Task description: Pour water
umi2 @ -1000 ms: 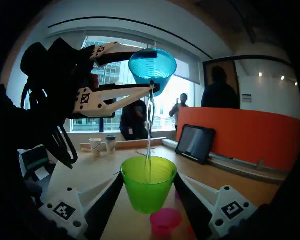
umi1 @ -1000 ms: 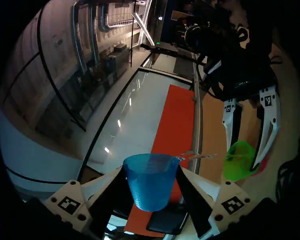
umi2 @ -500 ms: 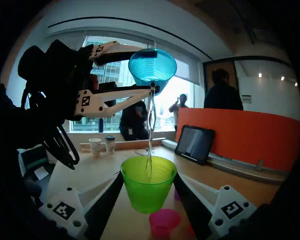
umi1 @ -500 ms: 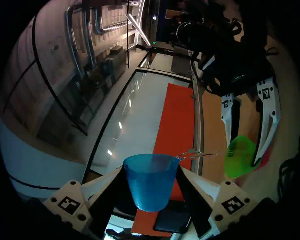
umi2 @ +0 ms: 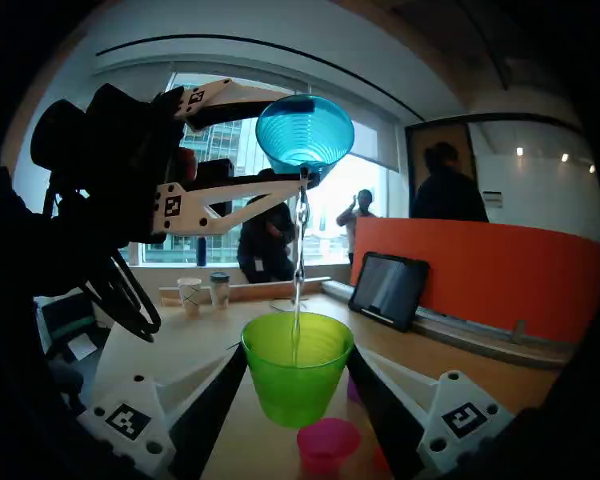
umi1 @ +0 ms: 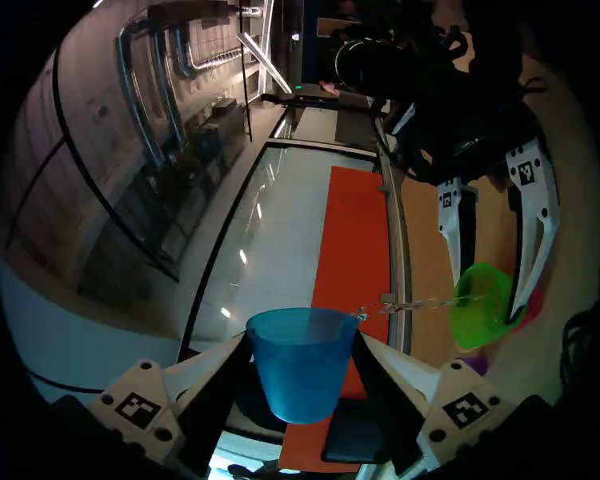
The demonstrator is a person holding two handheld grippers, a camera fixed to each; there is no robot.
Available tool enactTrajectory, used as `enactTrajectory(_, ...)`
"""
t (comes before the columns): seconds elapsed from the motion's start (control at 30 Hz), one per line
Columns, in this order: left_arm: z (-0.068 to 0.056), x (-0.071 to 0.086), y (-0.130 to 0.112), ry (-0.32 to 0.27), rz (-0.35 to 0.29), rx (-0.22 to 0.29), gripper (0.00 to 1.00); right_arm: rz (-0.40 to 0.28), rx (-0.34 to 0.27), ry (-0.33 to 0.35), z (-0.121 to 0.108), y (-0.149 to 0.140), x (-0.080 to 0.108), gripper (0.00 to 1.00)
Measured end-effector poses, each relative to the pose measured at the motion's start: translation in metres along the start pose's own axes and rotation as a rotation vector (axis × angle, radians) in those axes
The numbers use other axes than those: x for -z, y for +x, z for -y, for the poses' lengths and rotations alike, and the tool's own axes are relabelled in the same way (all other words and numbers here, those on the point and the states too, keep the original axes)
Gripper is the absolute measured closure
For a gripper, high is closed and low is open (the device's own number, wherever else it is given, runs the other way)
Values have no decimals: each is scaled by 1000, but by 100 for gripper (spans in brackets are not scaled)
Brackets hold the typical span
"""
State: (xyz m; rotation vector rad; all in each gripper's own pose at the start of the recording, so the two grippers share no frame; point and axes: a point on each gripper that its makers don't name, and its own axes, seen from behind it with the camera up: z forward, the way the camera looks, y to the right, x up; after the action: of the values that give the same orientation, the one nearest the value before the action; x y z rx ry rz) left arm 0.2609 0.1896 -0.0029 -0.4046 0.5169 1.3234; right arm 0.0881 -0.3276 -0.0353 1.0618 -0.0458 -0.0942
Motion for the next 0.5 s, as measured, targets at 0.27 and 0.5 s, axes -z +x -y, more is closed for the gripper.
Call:
enactTrajectory(0.27,3,0,2,7,-5,-45,14,-1,1,-2,-2,0,0,9)
enactTrajectory(0.5,2,0,3,10,-7,-74,14,-2,3,-3,-2,0,0,9)
